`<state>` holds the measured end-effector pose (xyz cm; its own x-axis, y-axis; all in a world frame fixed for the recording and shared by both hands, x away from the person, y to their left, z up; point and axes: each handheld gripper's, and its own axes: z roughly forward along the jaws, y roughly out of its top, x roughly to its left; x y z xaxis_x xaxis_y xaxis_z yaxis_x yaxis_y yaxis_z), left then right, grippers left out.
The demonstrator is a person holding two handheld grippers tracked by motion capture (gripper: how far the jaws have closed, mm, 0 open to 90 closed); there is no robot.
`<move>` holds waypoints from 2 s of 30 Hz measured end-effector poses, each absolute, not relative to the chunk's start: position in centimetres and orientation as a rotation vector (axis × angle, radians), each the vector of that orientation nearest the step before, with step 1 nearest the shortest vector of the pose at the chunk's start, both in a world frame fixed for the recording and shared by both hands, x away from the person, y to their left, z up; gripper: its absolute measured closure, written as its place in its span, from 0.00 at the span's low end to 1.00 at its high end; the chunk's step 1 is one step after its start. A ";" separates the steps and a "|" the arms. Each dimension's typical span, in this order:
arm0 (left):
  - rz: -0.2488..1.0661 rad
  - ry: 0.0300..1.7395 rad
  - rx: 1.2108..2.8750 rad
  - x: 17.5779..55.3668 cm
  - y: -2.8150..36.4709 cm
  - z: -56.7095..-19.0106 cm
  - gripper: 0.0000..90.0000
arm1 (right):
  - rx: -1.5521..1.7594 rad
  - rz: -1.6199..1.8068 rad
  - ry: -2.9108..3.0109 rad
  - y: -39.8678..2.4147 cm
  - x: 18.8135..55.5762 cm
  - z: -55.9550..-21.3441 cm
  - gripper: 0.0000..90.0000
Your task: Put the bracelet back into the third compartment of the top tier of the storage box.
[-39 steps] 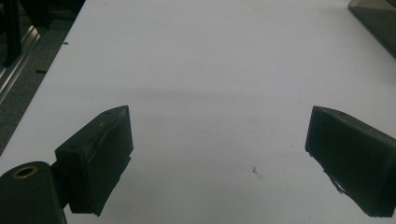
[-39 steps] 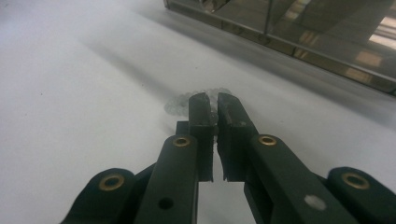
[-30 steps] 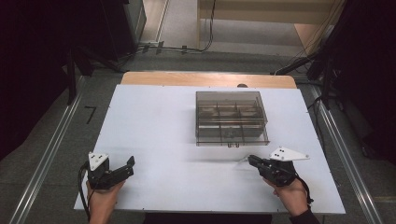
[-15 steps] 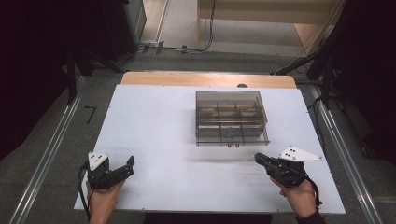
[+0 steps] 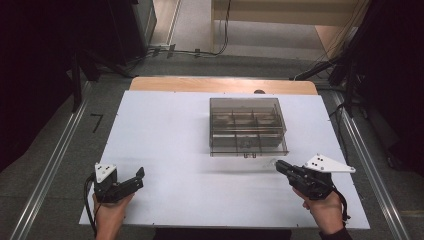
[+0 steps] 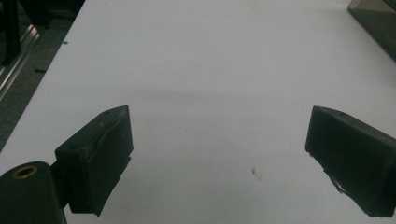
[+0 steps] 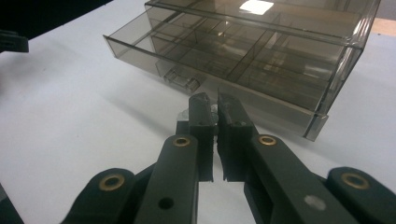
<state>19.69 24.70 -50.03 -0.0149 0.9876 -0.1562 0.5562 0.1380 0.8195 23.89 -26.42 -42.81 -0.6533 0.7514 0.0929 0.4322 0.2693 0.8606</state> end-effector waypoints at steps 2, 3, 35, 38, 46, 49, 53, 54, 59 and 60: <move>0.728 1.667 1.510 19.7 24.7 -50.0 0.09 | 1.078 1.337 2.206 -26.5 23.9 -42.6 0.92; 0.727 1.668 1.509 19.7 24.7 -50.0 0.09 | 1.086 1.345 2.198 -26.6 23.9 -42.5 0.92; 0.729 1.667 1.516 19.8 24.6 -50.1 0.09 | 1.151 1.429 2.071 -27.8 26.3 -41.3 0.92; 0.730 1.667 1.515 19.8 24.6 -50.1 0.09 | 1.145 1.432 2.062 -27.8 26.5 -41.2 0.92; 0.731 1.669 1.512 19.8 24.6 -50.1 0.09 | 1.147 1.442 2.052 -27.6 27.2 -41.1 0.92; 0.731 1.667 1.514 19.8 24.6 -50.2 0.09 | 1.145 1.444 2.048 -27.6 27.4 -41.1 0.92; 0.732 1.669 1.514 19.8 24.6 -50.1 0.09 | 1.158 1.434 2.045 -27.5 28.0 -41.3 0.92; 0.731 1.669 1.514 19.8 24.6 -50.1 0.09 | 1.158 1.434 2.045 -27.5 28.0 -41.3 0.92; 0.729 1.668 1.515 19.8 24.6 -50.2 0.09 | 1.178 1.413 2.059 -27.3 28.8 -41.9 0.92; 0.728 1.667 1.515 19.8 24.6 -50.2 0.09 | 1.182 1.409 2.061 -27.3 28.9 -42.0 0.92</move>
<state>19.84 24.57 -50.16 -0.0123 0.9879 -0.1545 0.5575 0.1351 0.8191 28.95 -27.28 -42.00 -0.5755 0.8050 0.1442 0.4267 0.1450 0.8927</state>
